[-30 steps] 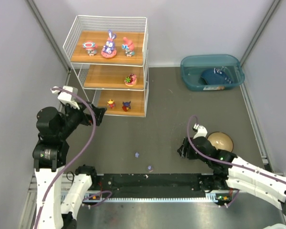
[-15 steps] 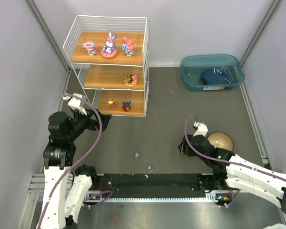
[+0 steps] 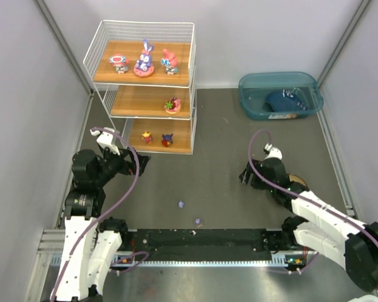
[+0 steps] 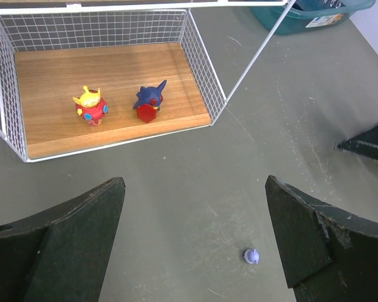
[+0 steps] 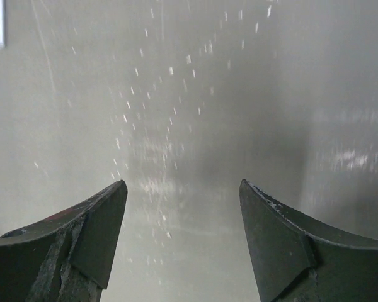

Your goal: Place and organize the plastic toys onto the shelf

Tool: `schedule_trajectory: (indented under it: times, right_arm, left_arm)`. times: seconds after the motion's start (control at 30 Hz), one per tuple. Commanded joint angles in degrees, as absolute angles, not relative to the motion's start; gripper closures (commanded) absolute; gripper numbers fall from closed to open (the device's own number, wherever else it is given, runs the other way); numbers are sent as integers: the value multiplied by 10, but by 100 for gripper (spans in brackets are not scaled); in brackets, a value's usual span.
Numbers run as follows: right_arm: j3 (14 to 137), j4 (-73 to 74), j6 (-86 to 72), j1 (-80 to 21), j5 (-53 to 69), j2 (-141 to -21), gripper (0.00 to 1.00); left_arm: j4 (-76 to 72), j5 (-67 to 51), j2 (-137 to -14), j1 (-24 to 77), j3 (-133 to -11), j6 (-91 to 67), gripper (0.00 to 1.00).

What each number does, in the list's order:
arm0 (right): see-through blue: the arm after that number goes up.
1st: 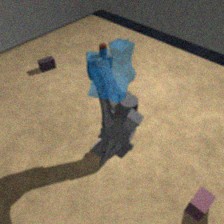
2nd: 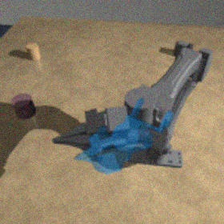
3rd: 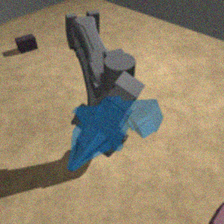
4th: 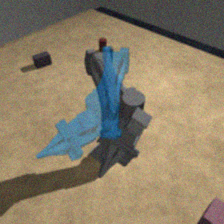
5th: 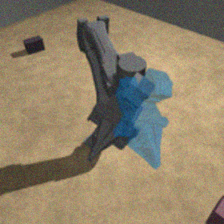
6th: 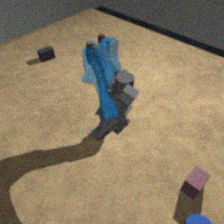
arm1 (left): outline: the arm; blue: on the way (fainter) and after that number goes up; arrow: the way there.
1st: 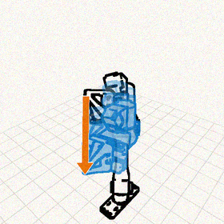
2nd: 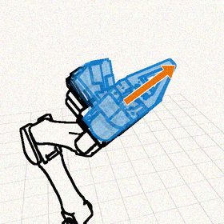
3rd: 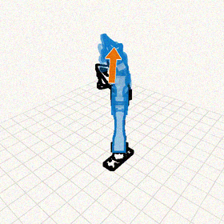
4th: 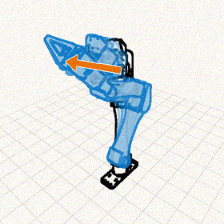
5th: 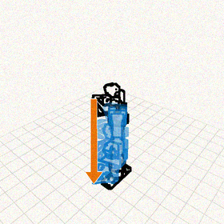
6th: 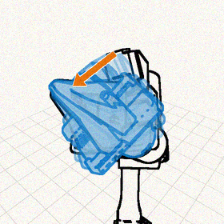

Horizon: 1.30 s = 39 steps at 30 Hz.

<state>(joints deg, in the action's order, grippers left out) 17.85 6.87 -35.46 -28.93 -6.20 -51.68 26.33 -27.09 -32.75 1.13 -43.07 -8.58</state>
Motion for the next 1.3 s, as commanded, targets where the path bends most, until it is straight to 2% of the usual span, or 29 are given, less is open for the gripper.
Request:
schedule_trajectory:
  times: [0.0,0.4,0.97,1.27]
  right_arm:
    - [234,6,-326,-241,-42,-552,26]
    - [237,-33,-321,-234,-43,-588,25]
    - [194,-106,-305,-235,-19,-541,21]
    - [202,-91,-300,-307,-62,-566,21]
  left_arm:
    - [214,-284,-328,9,-417,-79,1]
    - [195,-294,-328,9,-382,-94,1]
    - [200,-245,-330,9,-379,-122,1]
    - [208,-222,-319,11,-373,-135,1]
